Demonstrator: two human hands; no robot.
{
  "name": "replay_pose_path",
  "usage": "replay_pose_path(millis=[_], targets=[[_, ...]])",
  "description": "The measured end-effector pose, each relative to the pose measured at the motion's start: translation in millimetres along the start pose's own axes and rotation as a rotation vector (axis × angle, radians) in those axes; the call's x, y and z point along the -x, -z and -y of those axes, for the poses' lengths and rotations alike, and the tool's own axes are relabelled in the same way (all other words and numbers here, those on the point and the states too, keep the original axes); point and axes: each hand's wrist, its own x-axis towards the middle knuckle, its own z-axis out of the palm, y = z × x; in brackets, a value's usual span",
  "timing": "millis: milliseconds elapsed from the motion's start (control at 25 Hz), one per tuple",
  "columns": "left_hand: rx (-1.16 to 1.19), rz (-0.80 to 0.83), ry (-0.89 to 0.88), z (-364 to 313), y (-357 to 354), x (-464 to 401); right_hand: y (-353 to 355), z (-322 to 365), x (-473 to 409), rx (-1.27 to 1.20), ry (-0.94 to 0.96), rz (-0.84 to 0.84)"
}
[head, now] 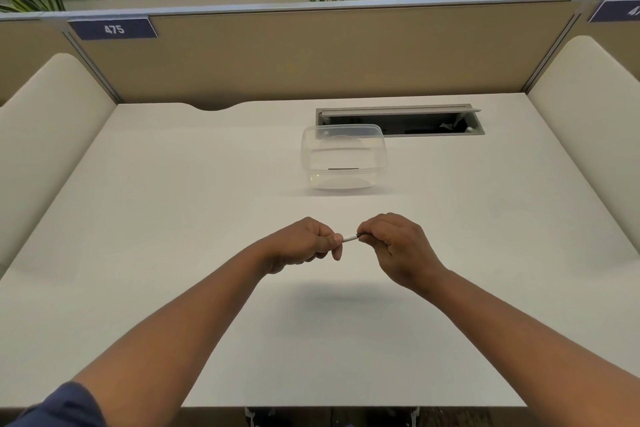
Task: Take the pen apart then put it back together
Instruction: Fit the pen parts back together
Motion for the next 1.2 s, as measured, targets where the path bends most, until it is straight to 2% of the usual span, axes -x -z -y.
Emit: replay_pose_path(millis=[160,240,360,480,560,680,840,1000,1120,1200], targets=[[-0.039,-0.146,-0.036,2.6,-10.2,-0.9,-2.1,8.2,-0.3,-0.058,-0.208,0.024],[-0.152,-0.205,-0.048,2.1,-13.7,-3.6,-3.6,13.3,-0.6,-0.133,-0.362,0.055],[-0.437,-0.294,-0.015,0.2,-17.7,-7.7,0.1,17.9,-6.8,-0.316,-0.659,0.166],[-0.516,-0.283,-0.001,3.2,-18.6,-7.6,5.6,18.0,-10.2,-0.433,-0.836,0.320],[-0.365,-0.212,-0.019,5.8,-14.1,-6.3,6.3,15.9,-9.0,-0.415,-0.771,0.312],[-0.078,-0.099,-0.037,4.1,-3.5,-3.9,4.7,14.8,-3.6,-0.342,-0.538,0.164],[0.003,0.074,0.025,-1.1,8.4,-4.2,0.9,2.8,-0.7,-0.228,-0.201,0.064],[0.021,0.186,0.063,-2.6,14.5,-5.6,5.0,-7.3,-1.5,0.043,0.079,0.146],[-0.013,0.156,0.045,-3.3,9.6,-6.9,7.3,-6.9,-3.1,0.159,0.135,0.178],[-0.041,0.090,0.023,-2.8,4.9,-7.7,4.7,0.6,-3.0,0.118,0.017,0.202]])
